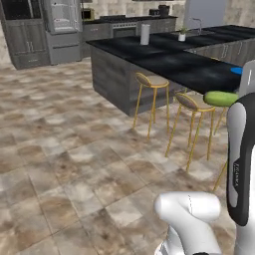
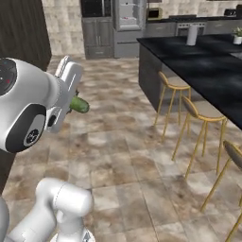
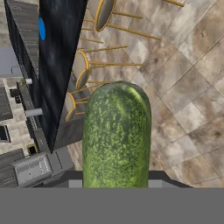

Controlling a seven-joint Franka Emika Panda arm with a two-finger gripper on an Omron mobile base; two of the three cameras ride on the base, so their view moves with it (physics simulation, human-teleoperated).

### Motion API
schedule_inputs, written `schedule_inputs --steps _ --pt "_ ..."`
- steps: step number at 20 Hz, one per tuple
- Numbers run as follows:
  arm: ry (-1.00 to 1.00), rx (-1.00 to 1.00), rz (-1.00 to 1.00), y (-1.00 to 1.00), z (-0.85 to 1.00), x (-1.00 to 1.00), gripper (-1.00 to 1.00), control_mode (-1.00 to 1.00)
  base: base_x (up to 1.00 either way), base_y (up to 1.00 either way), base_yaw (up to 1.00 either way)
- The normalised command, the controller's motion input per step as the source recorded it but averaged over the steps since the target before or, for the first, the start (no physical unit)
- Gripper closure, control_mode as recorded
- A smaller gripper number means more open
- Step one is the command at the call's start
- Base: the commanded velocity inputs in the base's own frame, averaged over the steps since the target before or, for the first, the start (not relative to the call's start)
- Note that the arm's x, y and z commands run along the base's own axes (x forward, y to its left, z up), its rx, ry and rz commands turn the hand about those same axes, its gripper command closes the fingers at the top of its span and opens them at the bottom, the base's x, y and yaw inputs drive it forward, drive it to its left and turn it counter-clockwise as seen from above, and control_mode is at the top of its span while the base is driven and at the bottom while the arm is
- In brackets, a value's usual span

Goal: Transport the steak and cucumber to the fridge. Place the steak on the rack containing meat and place the cucumber on the rack containing the vegetable, ensuring meats and vegetables are on different racks.

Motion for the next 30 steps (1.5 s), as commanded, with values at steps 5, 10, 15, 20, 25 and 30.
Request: schedule_inputs --steps 5,10,15,20,25,30 --pt "0.00 0.00 0.00 0.00 0.00 0.00 1.00 1.00 1.00 1.00 -0.19" --pt "0.00 0.00 0.00 0.00 0.00 0.00 1.00 1.00 1.00 1.00 -0.18" --pt "0.00 0.00 0.00 0.00 0.00 0.00 1.00 1.00 1.00 1.00 -0.19" --pt "0.00 0.00 0.00 0.00 0.00 0.00 1.00 1.00 1.00 1.00 -0.21" --pt "0.00 0.00 0.00 0.00 0.00 0.00 1.00 1.00 1.00 1.00 -0.18" --pt "0.00 0.00 0.00 0.00 0.00 0.00 1.00 1.00 1.00 1.00 -0.12"
